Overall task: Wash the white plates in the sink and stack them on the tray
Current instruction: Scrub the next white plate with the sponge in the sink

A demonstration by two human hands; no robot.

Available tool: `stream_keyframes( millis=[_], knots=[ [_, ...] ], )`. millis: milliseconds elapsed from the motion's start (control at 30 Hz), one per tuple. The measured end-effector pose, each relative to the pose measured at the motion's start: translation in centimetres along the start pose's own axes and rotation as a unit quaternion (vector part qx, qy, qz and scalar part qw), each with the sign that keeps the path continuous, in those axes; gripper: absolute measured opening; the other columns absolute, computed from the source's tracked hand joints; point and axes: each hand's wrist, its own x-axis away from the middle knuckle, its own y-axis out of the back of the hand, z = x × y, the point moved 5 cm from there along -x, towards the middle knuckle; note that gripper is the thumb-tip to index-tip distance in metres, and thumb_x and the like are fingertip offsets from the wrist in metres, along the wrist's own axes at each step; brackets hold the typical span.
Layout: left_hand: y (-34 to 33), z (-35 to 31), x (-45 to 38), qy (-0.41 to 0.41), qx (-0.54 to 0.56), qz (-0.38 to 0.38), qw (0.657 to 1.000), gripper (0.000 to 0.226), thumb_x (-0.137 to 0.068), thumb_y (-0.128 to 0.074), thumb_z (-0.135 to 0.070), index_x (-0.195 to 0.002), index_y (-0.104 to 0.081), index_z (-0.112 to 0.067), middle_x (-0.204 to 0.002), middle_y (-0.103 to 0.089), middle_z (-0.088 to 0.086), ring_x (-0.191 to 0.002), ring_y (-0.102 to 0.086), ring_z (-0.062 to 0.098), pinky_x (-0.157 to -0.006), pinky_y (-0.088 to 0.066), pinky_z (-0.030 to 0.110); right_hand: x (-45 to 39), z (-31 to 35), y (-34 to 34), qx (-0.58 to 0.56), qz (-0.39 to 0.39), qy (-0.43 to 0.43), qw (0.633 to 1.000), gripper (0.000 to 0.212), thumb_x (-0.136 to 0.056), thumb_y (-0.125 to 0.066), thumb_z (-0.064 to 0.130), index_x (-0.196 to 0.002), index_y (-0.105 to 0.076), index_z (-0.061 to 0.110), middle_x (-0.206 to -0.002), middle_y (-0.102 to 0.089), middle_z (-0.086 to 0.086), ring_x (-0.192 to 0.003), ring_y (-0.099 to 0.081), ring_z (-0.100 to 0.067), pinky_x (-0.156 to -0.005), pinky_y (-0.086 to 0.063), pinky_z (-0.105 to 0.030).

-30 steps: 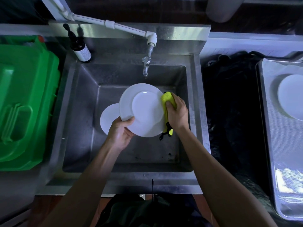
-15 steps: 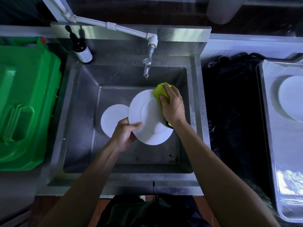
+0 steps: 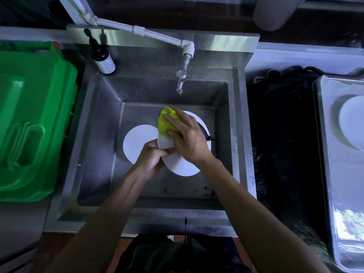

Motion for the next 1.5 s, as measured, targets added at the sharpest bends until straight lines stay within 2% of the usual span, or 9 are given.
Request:
stream_keyframes(
  millis=[233,400,533,667,900,1067,1200,1333,1500],
  knots=[
    [0.3,-0.1,-0.3,-0.008,-0.007,0.007,1.000,0.026,-0.080,-0.064,0.007,-0.096,-0.078,-0.009,-0.099,-0.075,0.014,-0.094,-0.073,0.029,-0.073,-0.058,0.034,0.8,0.5,-0.3,0.006,0.001,0.020,1.000,0.046,-0.094,-0.061,0.008,-0.139,-0.057,0.015,-0.145,-0.049,-0.014,-0.124,-0.048,-0.037,-0.108,-0.038,-0.044],
    [0.3,-0.1,0.1,0.008,-0.009,0.015,1.000,0.030,-0.074,-0.071,-0.002,-0.101,-0.079,-0.011,-0.106,-0.075,0.015,-0.095,-0.074,0.031,-0.071,-0.059,0.037,-1.1,-1.5,0.7,0.008,-0.034,-0.055,0.998,0.044,-0.099,-0.056,0.017,-0.143,-0.053,0.019,-0.150,-0.044,-0.015,-0.124,-0.049,-0.040,-0.106,-0.039,-0.045],
    [0.5,-0.2,0.4,0.008,-0.004,0.009,1.000,0.034,-0.073,-0.071,-0.004,-0.107,-0.076,-0.005,-0.111,-0.073,0.020,-0.100,-0.072,0.034,-0.072,-0.059,0.038,-1.2,-4.1,1.2,-0.032,-0.050,-0.128,0.990,0.048,-0.102,-0.052,0.028,-0.148,-0.044,0.021,-0.155,-0.038,-0.006,-0.137,-0.041,-0.028,-0.112,-0.036,-0.045],
    [0.1,-0.1,0.5,0.006,0.014,-0.001,1.000,0.038,-0.073,-0.069,-0.004,-0.111,-0.073,-0.003,-0.111,-0.073,0.020,-0.098,-0.072,0.034,-0.072,-0.059,0.039,-0.3,-5.3,1.2,-0.055,-0.079,-0.171,0.980,0.050,-0.102,-0.052,0.032,-0.149,-0.043,0.017,-0.155,-0.039,-0.001,-0.138,-0.040,-0.020,-0.114,-0.035,-0.039],
    [0.3,0.7,0.5,0.015,0.058,-0.035,0.998,0.032,-0.074,-0.071,-0.008,-0.105,-0.076,-0.009,-0.108,-0.075,0.017,-0.096,-0.073,0.031,-0.069,-0.060,0.039,1.5,-5.7,0.6,-0.045,-0.055,-0.190,0.979,0.048,-0.102,-0.052,0.025,-0.149,-0.043,0.019,-0.156,-0.034,-0.005,-0.135,-0.040,-0.030,-0.111,-0.037,-0.045],
    [0.4,0.5,0.2,0.011,0.071,-0.055,0.996,0.028,-0.085,-0.069,-0.007,-0.113,-0.072,-0.006,-0.111,-0.075,0.015,-0.097,-0.073,0.030,-0.070,-0.059,0.036,2.8,-4.5,-0.5,-0.053,-0.049,-0.187,0.980,0.045,-0.100,-0.054,0.016,-0.145,-0.049,0.015,-0.155,-0.037,-0.012,-0.137,-0.040,-0.033,-0.111,-0.037,-0.048],
    [0.6,0.1,0.1,0.010,0.072,-0.071,0.995,0.027,-0.094,-0.061,-0.009,-0.120,-0.069,-0.007,-0.115,-0.073,0.014,-0.101,-0.071,0.029,-0.080,-0.060,0.040,3.4,-3.4,-1.5,-0.071,-0.048,-0.186,0.979,0.047,-0.097,-0.056,0.013,-0.143,-0.051,0.017,-0.154,-0.039,-0.007,-0.138,-0.040,-0.028,-0.111,-0.038,-0.044],
    [0.8,-0.1,-0.1,0.023,0.088,-0.096,0.991,0.034,-0.098,-0.059,-0.016,-0.130,-0.064,-0.006,-0.128,-0.067,0.019,-0.112,-0.065,0.034,-0.098,-0.050,0.052,4.1,-2.1,-2.4,-0.086,-0.054,-0.196,0.975,0.045,-0.099,-0.054,0.021,-0.144,-0.050,0.023,-0.154,-0.039,0.000,-0.135,-0.043,-0.026,-0.107,-0.041,-0.040],
    [0.7,0.0,-0.1,0.038,0.120,-0.119,0.985,0.038,-0.101,-0.056,-0.021,-0.135,-0.060,-0.006,-0.132,-0.065,0.020,-0.124,-0.060,0.039,-0.096,-0.051,0.049,4.6,-1.6,-2.3,-0.102,-0.076,-0.211,0.969,0.045,-0.100,-0.053,0.022,-0.144,-0.048,0.024,-0.152,-0.040,0.005,-0.133,-0.044,-0.020,-0.104,-0.044,-0.038]
  ],
)
